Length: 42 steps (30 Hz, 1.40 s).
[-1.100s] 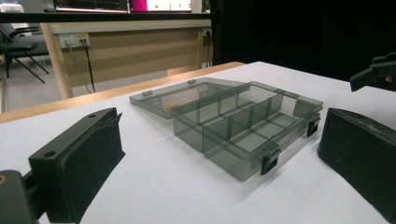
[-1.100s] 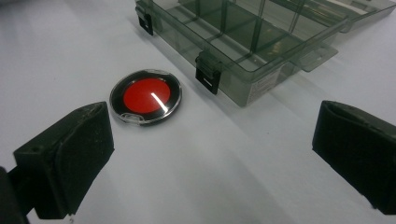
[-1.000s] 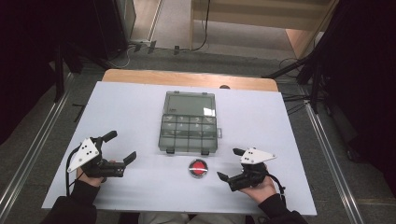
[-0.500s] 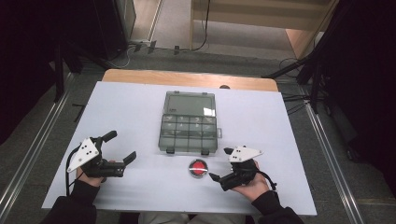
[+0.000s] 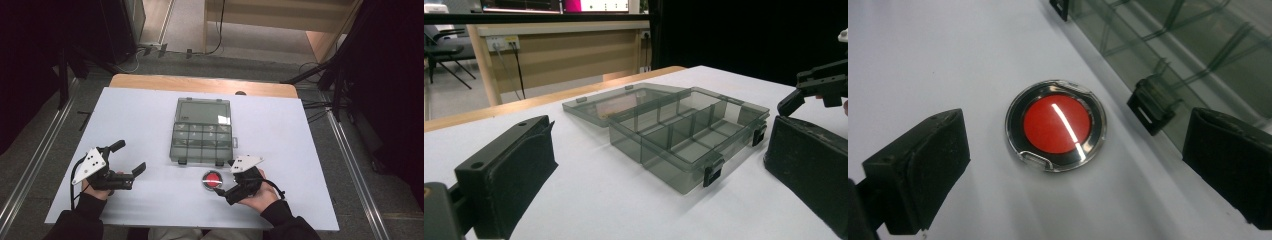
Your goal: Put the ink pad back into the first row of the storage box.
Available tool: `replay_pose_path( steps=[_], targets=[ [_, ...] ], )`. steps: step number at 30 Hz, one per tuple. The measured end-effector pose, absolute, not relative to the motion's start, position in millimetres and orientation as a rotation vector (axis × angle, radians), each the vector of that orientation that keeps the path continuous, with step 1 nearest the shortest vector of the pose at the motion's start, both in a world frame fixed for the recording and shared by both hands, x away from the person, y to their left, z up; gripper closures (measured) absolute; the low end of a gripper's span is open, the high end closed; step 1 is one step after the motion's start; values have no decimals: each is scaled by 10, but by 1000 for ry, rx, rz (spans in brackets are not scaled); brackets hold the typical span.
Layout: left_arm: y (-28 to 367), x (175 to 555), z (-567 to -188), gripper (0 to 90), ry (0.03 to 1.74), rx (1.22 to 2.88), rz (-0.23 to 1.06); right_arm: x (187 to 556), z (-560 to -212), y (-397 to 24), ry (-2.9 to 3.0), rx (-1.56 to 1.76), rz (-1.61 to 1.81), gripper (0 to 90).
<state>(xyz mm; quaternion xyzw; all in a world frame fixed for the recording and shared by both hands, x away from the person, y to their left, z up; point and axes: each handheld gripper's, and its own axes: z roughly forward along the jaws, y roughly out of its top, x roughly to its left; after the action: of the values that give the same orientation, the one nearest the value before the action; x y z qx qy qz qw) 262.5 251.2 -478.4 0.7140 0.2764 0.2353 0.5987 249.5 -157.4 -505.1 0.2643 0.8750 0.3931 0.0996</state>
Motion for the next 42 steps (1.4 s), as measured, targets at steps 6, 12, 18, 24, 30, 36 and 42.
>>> replay_pose_path(
  steps=[6, 12, 18, 24, 30, 36, 42],
  targets=[
    [2518, 2627, -4781, 0, 641, 1655, 547, 2543, -5090, -1425, 2641, 748, 1115, 0],
    [2518, 2625, -4780, 0, 641, 1654, 547, 2573, -5104, -1316, 2663, 718, 1095, 0],
    [2519, 2625, -4779, 0, 640, 1653, 547, 2595, -5151, -1262, 2682, 713, 1066, 3],
    [2518, 2625, -4782, 0, 640, 1653, 547, 2607, -5163, -1248, 2672, 733, 1097, 67],
    [2521, 2625, -4780, 0, 639, 1653, 548, 2621, -5176, -1242, 2675, 733, 1084, 144],
    [2522, 2625, -4779, 0, 641, 1650, 549, 2611, -5182, -1231, 2665, 736, 1063, 150],
    [2522, 2624, -4778, 0, 641, 1649, 548, 2613, -5189, -1236, 2671, 724, 1042, 268]
  ],
)
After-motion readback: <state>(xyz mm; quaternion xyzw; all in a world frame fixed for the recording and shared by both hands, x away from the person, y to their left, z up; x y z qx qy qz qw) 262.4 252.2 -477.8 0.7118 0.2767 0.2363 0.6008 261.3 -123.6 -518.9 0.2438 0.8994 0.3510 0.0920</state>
